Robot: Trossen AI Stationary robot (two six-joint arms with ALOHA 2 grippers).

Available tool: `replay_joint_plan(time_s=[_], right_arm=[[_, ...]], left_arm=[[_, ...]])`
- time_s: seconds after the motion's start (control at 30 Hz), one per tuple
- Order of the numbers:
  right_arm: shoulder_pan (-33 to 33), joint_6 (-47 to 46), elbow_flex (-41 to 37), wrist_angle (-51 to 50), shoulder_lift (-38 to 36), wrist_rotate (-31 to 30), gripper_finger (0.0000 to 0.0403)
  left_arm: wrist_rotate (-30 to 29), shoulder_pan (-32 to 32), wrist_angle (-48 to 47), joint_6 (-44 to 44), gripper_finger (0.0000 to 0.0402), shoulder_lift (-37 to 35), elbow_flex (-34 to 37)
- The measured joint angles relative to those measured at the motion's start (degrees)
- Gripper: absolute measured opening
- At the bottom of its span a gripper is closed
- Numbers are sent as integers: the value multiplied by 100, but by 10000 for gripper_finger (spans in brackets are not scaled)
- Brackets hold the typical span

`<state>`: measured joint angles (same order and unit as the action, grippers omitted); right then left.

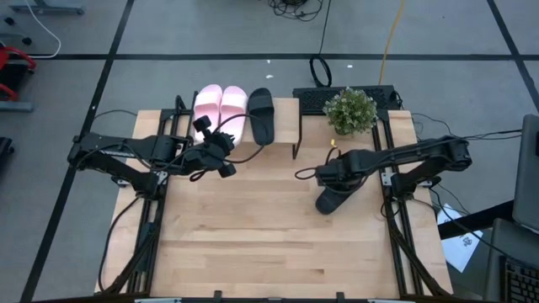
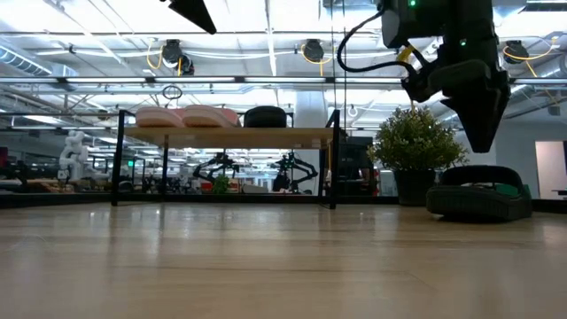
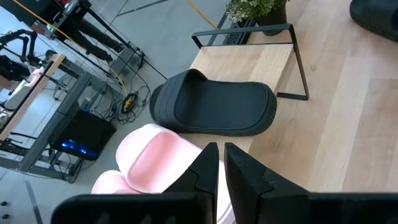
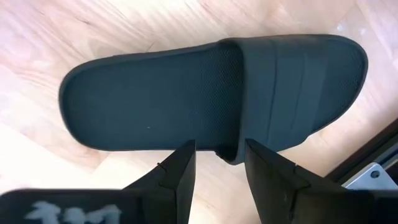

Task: Pick and place slides into the shelf
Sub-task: Put the black slipper on the shelf

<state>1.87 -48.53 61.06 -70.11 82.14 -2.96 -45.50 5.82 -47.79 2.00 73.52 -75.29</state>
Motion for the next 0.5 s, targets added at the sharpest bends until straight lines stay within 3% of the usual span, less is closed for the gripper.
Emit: replay_joint_plan(time_s=[0.5], right_arm=[[49,127,0,-196,464,-432,125]], left_arm=[[4,0,-4,0,33,0,0]])
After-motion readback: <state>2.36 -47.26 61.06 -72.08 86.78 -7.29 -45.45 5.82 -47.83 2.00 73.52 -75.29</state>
